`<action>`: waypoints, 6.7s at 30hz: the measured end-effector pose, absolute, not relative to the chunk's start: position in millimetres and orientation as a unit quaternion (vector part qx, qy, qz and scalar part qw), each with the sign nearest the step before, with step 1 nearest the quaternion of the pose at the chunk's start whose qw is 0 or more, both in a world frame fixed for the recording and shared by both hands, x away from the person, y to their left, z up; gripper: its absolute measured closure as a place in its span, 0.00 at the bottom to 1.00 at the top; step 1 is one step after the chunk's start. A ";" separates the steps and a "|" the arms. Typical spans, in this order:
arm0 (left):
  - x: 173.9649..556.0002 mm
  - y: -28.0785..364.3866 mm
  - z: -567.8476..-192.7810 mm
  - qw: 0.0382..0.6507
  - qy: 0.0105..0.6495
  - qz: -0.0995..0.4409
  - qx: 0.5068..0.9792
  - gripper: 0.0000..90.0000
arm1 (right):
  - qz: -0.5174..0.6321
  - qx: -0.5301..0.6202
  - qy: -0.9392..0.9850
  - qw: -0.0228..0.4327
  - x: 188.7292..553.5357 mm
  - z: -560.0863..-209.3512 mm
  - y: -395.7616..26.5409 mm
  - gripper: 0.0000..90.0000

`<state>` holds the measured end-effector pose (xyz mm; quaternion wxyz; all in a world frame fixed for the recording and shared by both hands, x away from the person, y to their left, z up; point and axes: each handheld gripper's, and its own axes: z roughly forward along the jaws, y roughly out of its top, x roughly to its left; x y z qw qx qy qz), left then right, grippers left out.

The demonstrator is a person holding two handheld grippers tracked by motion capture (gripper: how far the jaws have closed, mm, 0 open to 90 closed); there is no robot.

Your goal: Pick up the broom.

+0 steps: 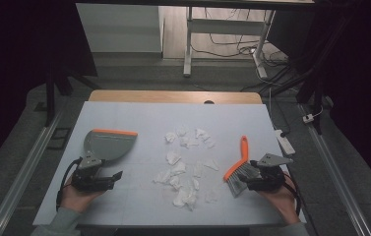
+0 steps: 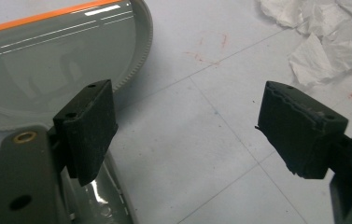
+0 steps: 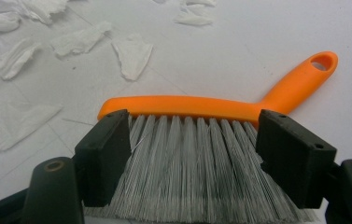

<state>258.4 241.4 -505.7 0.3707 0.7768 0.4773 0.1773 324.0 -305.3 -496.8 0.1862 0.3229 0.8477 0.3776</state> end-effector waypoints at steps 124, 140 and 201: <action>260.7 226.6 -518.2 0.343 0.448 0.184 0.805 0.24 | 0.252 0.589 0.767 0.046 403.2 -462.1 -296.5 0.79; 259.5 225.9 -515.0 0.349 0.447 0.204 0.798 0.24 | 0.435 0.496 0.751 0.027 390.8 -449.5 -292.4 0.79; 294.1 60.2 -453.1 0.472 0.314 0.137 0.812 0.24 | 0.620 0.452 0.640 0.031 378.6 -439.3 -175.5 0.79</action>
